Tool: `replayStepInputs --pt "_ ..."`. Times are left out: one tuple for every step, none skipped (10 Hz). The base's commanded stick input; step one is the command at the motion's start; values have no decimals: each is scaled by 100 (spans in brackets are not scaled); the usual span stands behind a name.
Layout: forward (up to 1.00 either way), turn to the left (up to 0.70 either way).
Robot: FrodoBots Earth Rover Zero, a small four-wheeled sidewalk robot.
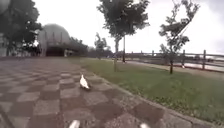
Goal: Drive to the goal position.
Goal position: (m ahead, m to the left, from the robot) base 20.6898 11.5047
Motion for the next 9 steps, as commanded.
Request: replayStepInputs --pt "70 27" --pt "70 27" --pt "70 27" --pt "70 27" --pt "70 27" --pt "70 27" --pt "70 27" --pt "70 27" --pt "70 27"
